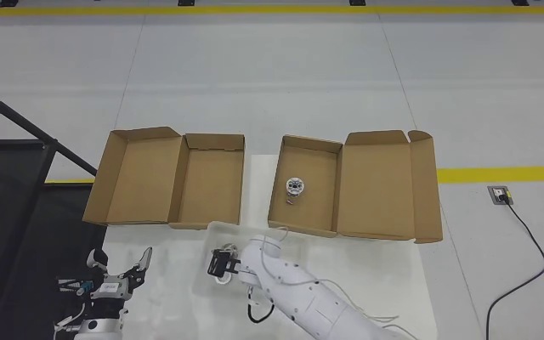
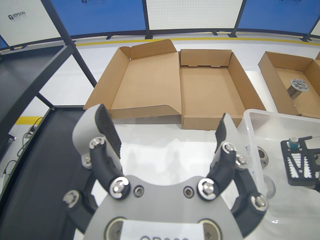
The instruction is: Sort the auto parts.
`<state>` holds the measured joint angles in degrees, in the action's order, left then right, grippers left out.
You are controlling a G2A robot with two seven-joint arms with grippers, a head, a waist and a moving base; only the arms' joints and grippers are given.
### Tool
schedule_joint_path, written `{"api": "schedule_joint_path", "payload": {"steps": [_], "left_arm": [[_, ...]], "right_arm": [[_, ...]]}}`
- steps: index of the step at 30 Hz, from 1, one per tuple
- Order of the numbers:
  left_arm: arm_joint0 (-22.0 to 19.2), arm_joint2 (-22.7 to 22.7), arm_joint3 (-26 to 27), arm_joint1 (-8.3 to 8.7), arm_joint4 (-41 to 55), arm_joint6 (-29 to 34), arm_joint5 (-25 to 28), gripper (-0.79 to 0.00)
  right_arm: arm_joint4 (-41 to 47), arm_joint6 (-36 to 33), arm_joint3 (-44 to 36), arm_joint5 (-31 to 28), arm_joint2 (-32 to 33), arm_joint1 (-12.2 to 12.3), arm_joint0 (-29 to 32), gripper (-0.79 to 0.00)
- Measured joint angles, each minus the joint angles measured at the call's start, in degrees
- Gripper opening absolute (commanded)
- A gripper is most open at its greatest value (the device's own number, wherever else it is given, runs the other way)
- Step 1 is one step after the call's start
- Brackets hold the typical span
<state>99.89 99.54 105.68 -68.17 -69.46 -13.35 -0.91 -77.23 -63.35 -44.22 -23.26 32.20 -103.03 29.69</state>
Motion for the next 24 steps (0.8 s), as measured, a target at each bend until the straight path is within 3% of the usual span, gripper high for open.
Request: {"api": "schedule_joint_path", "payload": {"steps": [7, 12, 16, 20, 24], "left_arm": [[0.0, 0.0, 0.0, 0.0, 0.0, 0.0, 0.0, 0.0], [0.0, 0.0, 0.0, 0.0, 0.0, 0.0, 0.0, 0.0], [0.0, 0.0, 0.0, 0.0, 0.0, 0.0, 0.0, 0.0], [0.0, 0.0, 0.0, 0.0, 0.0, 0.0, 0.0, 0.0], [0.0, 0.0, 0.0, 0.0, 0.0, 0.0, 0.0, 0.0]], "right_arm": [[1.8, 2.7, 0.8, -0.6, 1.9, -0.2, -1.4, -0.785], [5.1, 6.5, -5.0, -1.8, 8.8, 2.1, -1.7, -0.785], [5.5, 7.2, -15.2, -1.6, 16.8, 5.4, 2.0, -0.785], [7.9, 7.7, -30.6, -4.2, 27.2, 8.8, 10.4, -0.785], [13.7, 13.1, -42.6, -5.7, 36.5, 10.8, 18.7, -0.785]]}}
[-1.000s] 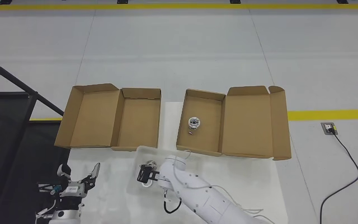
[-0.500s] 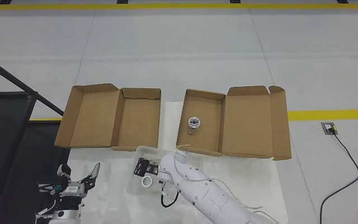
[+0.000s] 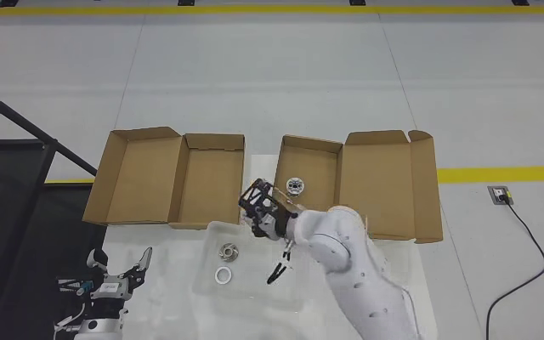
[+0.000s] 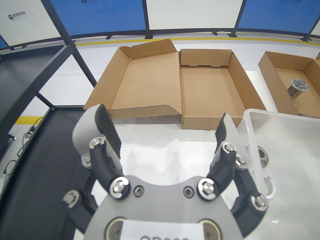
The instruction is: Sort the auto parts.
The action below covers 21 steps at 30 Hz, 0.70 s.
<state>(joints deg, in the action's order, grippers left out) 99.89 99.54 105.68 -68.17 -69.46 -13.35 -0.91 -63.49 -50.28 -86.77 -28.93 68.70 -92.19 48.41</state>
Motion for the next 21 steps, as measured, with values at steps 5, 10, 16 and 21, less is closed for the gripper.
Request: {"api": "schedule_joint_path", "payload": {"steps": [5, 10, 16, 21], "left_arm": [[0.0, 0.0, 0.0, 0.0, 0.0, 0.0, 0.0, 0.0], [0.0, 0.0, 0.0, 0.0, 0.0, 0.0, 0.0, 0.0], [0.0, 0.0, 0.0, 0.0, 0.0, 0.0, 0.0, 0.0], [0.0, 0.0, 0.0, 0.0, 0.0, 0.0, 0.0, 0.0]], "right_arm": [[12.8, 6.8, -4.6, -8.4, 9.3, 1.7, 6.3, -0.785], [27.7, 8.4, -1.6, -17.8, 14.5, 3.1, 7.4, -0.785], [37.7, 4.9, 3.5, -22.9, 16.6, 4.8, 5.4, -0.785], [22.5, 2.9, 0.9, -9.2, 15.0, 5.5, 3.3, -0.785]]}}
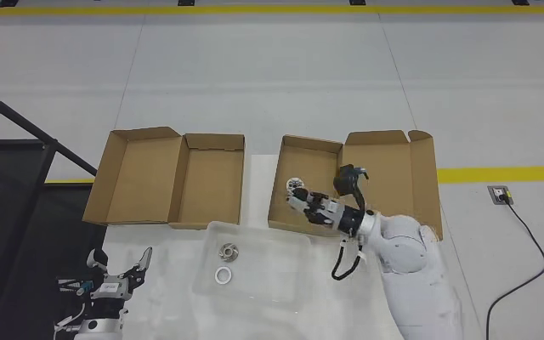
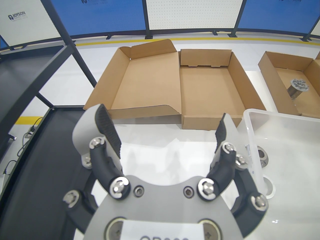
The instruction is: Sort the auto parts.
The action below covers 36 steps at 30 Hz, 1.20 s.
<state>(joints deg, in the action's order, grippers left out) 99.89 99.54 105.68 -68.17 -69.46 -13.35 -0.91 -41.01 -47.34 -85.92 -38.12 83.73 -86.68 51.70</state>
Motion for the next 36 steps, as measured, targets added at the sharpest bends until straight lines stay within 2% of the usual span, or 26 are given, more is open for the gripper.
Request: {"api": "schedule_joint_path", "payload": {"steps": [1, 4, 10, 12, 16, 21, 29, 30, 32, 34, 36], "left_arm": [[0.0, 0.0, 0.0, 0.0, 0.0, 0.0, 0.0, 0.0], [0.0, 0.0, 0.0, 0.0, 0.0, 0.0, 0.0, 0.0], [0.0, 0.0, 0.0, 0.0, 0.0, 0.0, 0.0, 0.0], [0.0, 0.0, 0.0, 0.0, 0.0, 0.0, 0.0, 0.0], [0.0, 0.0, 0.0, 0.0, 0.0, 0.0, 0.0, 0.0], [0.0, 0.0, 0.0, 0.0, 0.0, 0.0, 0.0, 0.0], [0.0, 0.0, 0.0, 0.0, 0.0, 0.0, 0.0, 0.0], [0.0, 0.0, 0.0, 0.0, 0.0, 0.0, 0.0, 0.0], [0.0, 0.0, 0.0, 0.0, 0.0, 0.0, 0.0, 0.0], [0.0, 0.0, 0.0, 0.0, 0.0, 0.0, 0.0, 0.0], [0.0, 0.0, 0.0, 0.0, 0.0, 0.0, 0.0, 0.0]], "right_arm": [[-7.3, 0.7, -1.4, 6.2, -2.1, -0.1, -0.4, -0.785], [-21.3, 1.0, -0.4, 17.7, -8.4, -0.7, -2.1, -0.785], [-33.9, -2.2, 11.6, 30.0, -16.1, -1.7, -9.9, -0.785], [-35.3, -2.6, 15.6, 32.9, -17.4, -2.1, -12.0, -0.785], [-36.2, -3.8, 24.2, 35.8, -19.1, -2.7, -16.4, -0.785], [-37.4, -4.0, 31.4, 38.9, -21.9, -3.8, -19.4, -0.785], [-35.7, -3.7, 40.0, 39.8, -24.3, -5.2, -23.1, -0.785], [-35.4, -3.5, 40.7, 39.8, -24.3, -5.4, -23.4, -0.77], [-34.7, -2.8, 42.4, 39.6, -24.3, -5.5, -24.0, -0.677], [-34.1, -2.1, 43.8, 39.5, -24.3, -5.7, -24.5, -0.671], [-33.7, -1.5, 44.7, 39.4, -24.3, -5.9, -24.7, -0.625]]}}
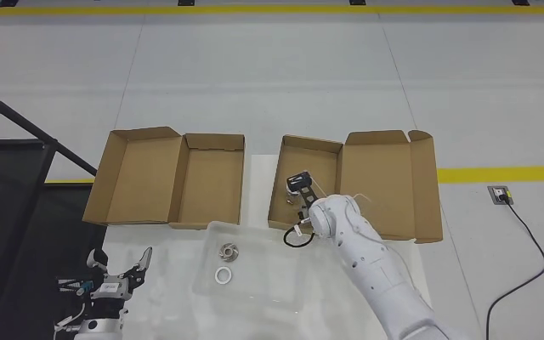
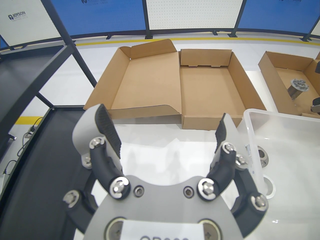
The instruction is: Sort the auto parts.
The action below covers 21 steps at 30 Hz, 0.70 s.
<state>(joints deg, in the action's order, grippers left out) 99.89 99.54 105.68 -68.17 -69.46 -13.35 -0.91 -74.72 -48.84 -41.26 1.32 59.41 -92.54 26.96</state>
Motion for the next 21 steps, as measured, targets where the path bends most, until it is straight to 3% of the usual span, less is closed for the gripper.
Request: {"api": "schedule_joint_path", "payload": {"steps": [12, 17, 21], "left_arm": [[0.0, 0.0, 0.0, 0.0, 0.0, 0.0, 0.0, 0.0], [0.0, 0.0, 0.0, 0.0, 0.0, 0.0, 0.0, 0.0], [-0.3, 0.0, 0.1, 0.05, -0.5, -0.4, 1.3, 0.0]], "right_arm": [[-0.2, 2.4, -1.1, 1.4, 1.0, 0.2, 0.5, -0.579], [-0.3, 4.3, -9.4, 0.4, 3.5, 1.4, 4.3, -0.588], [-0.8, 4.7, -20.9, -2.6, 6.4, 2.8, 9.9, -0.582]]}}
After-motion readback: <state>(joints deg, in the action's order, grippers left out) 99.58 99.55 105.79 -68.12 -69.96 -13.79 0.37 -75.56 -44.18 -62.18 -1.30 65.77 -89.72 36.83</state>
